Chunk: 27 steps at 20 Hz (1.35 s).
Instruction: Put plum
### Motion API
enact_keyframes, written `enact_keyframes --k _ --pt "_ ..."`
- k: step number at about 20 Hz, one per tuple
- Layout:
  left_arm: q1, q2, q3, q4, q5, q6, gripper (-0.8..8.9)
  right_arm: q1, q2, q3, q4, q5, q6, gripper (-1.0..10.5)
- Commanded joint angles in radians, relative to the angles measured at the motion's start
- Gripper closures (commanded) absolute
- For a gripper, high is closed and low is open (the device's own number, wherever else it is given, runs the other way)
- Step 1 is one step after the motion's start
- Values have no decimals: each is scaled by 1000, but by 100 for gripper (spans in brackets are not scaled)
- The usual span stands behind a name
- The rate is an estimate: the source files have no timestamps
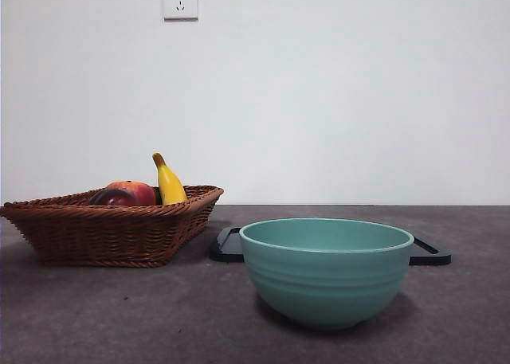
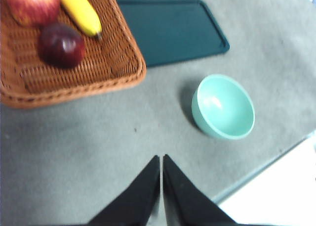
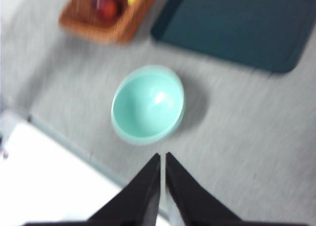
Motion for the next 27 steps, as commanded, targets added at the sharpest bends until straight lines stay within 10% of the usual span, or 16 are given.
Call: enact_keyframes --k 1,6,10,27 --pt "-3 9 17 8 5 29 805 29 14 19 0 -2 -43 941" --pt "-3 9 17 22 5 28 673 40 13 19 8 -2 -42 910" --pt "-3 9 17 39 4 28 387 40 14 19 8 -2 -41 573" --pt "-87 350 112 335 -185 -36 377 40 13 19 14 -2 -30 568"
